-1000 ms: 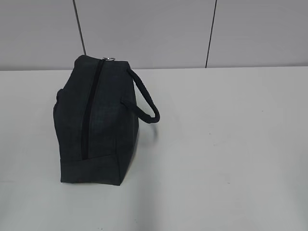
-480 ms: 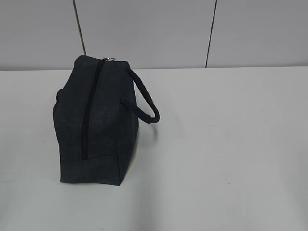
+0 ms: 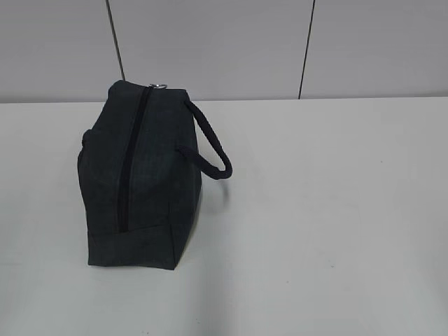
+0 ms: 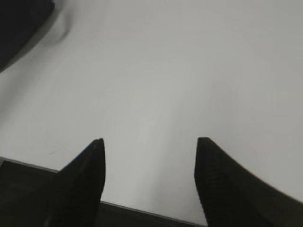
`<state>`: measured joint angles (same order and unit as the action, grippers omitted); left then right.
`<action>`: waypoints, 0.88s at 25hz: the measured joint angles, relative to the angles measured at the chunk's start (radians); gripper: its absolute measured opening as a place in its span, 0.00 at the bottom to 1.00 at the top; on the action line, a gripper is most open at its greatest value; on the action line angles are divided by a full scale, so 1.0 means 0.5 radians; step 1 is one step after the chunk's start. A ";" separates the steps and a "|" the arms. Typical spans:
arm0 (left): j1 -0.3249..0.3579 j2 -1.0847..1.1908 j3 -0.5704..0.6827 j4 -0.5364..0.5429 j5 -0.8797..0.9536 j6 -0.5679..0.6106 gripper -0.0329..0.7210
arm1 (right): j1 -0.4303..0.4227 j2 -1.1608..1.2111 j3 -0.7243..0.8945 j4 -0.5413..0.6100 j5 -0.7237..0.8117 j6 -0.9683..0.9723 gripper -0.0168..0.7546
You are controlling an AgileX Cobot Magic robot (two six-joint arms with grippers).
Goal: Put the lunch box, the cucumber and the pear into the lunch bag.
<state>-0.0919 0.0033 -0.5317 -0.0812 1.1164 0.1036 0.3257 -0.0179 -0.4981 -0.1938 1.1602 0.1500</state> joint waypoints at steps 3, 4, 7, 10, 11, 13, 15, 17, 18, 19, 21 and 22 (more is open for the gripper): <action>0.099 -0.031 0.000 0.000 0.000 0.000 0.34 | -0.170 0.000 0.000 0.000 0.000 0.000 0.62; 0.116 -0.034 0.000 0.000 0.002 0.000 0.34 | -0.207 0.000 0.000 0.000 0.000 0.000 0.62; 0.144 -0.035 0.000 0.000 0.000 0.000 0.34 | -0.288 0.000 0.000 0.000 0.000 0.000 0.62; 0.154 -0.035 0.000 0.000 0.000 0.000 0.34 | -0.349 0.000 0.000 0.000 0.000 0.004 0.62; 0.153 -0.035 0.000 0.000 0.000 0.000 0.34 | -0.353 0.000 0.000 0.000 0.000 0.004 0.62; 0.153 -0.035 0.000 0.000 0.000 0.000 0.34 | -0.360 0.000 0.000 0.000 0.000 0.004 0.62; 0.153 -0.035 0.000 -0.002 0.000 0.000 0.34 | -0.363 0.000 0.000 0.000 0.000 0.004 0.62; 0.153 -0.035 0.000 -0.002 0.000 0.000 0.34 | -0.363 0.000 0.000 0.000 0.000 0.004 0.62; 0.153 -0.035 0.000 -0.002 0.000 0.000 0.34 | -0.363 0.000 0.000 0.000 0.000 0.004 0.62; 0.153 -0.035 0.000 -0.002 0.000 0.000 0.34 | -0.363 -0.002 0.000 -0.004 0.000 0.004 0.62; 0.153 -0.035 0.000 -0.002 0.000 0.000 0.34 | -0.363 -0.002 0.000 -0.004 0.000 0.004 0.62; 0.153 -0.035 0.000 -0.002 0.000 0.000 0.34 | -0.363 -0.002 0.000 -0.004 0.000 0.004 0.62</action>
<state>-0.0152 -0.0142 -0.5317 -0.0823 1.1163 0.1036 0.1443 -0.0187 -0.4978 -0.1956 1.1602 0.1520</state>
